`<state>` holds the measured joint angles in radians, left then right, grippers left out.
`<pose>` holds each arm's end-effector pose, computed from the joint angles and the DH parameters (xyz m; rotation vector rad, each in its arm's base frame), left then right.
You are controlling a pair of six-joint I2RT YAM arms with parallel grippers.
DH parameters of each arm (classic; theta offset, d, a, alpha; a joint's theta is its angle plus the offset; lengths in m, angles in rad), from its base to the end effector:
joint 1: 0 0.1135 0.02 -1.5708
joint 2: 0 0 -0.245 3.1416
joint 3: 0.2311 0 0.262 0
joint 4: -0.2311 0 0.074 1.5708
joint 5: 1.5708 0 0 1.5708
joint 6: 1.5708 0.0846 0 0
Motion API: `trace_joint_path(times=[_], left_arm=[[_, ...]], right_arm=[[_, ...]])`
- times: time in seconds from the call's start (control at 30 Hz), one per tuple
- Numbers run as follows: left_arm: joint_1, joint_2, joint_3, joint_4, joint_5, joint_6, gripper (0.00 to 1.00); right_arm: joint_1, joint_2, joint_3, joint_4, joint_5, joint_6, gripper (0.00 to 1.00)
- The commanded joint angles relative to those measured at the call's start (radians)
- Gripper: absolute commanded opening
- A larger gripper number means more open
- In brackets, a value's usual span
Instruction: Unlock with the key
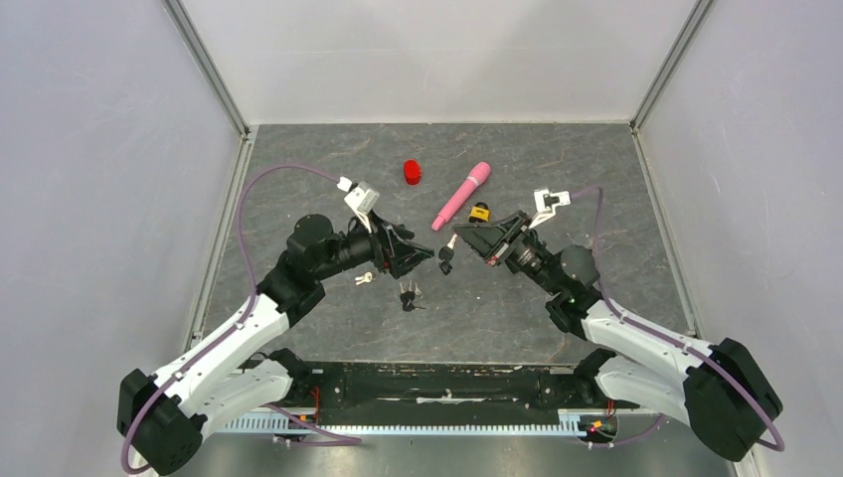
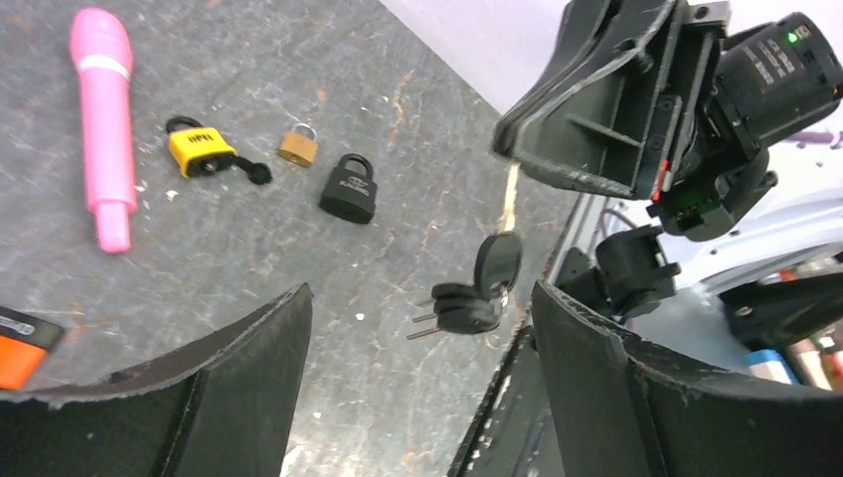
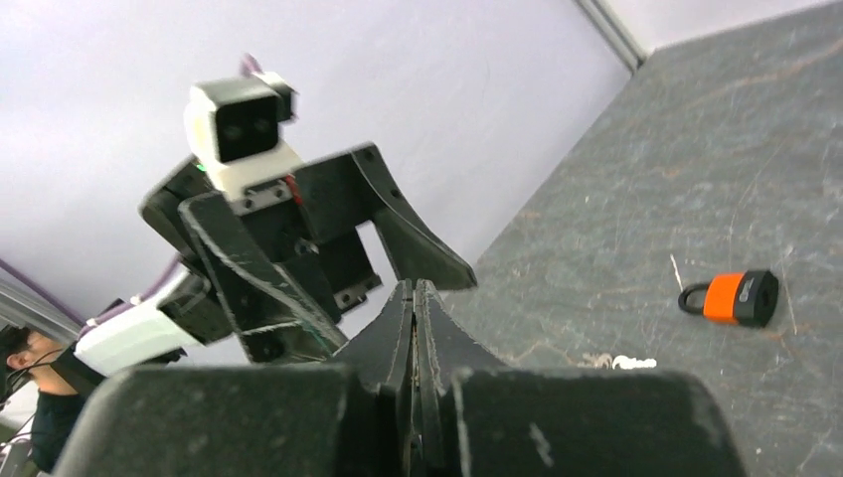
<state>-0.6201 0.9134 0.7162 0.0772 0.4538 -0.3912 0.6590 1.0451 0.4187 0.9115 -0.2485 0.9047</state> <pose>0.2072 -0.1935 0.2984 0.5639 1.7224 -1.1212 0.2154 0.1931 0.2684 -0.0615 1.4500 1.4736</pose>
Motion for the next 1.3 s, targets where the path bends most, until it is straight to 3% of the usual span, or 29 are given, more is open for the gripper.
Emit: trace_joint_path(times=[0.0, 0.17, 0.33, 0.57, 0.7, 1.0, 1.27], left_arm=[[0.006, 0.007, -0.105, 0.372, 0.006, -0.352, 0.85], [0.004, 0.104, -0.173, 0.74, 0.052, -0.598, 0.86], [0.002, 0.197, -0.152, 0.896, 0.123, -0.697, 0.86], [-0.028, 0.226, -0.152, 0.917, 0.125, -0.7, 0.84], [-0.046, 0.246, -0.129, 0.91, 0.146, -0.692, 0.78], [-0.08, 0.262, -0.11, 0.905, 0.146, -0.666, 0.59], [-0.096, 0.261, -0.102, 0.895, 0.15, -0.652, 0.32]], right_arm=[[-0.003, -0.053, -0.035, 0.141, 0.072, -0.026, 0.0], [-0.003, -0.072, -0.078, 0.24, 0.098, 0.0, 0.0], [-0.002, -0.059, -0.084, 0.295, 0.09, 0.011, 0.0], [-0.002, -0.042, -0.078, 0.339, 0.08, 0.027, 0.0], [-0.003, -0.034, -0.073, 0.351, 0.08, 0.03, 0.0], [-0.003, -0.042, -0.076, 0.351, 0.08, 0.036, 0.0], [-0.003, -0.046, -0.08, 0.351, 0.08, 0.041, 0.0]])
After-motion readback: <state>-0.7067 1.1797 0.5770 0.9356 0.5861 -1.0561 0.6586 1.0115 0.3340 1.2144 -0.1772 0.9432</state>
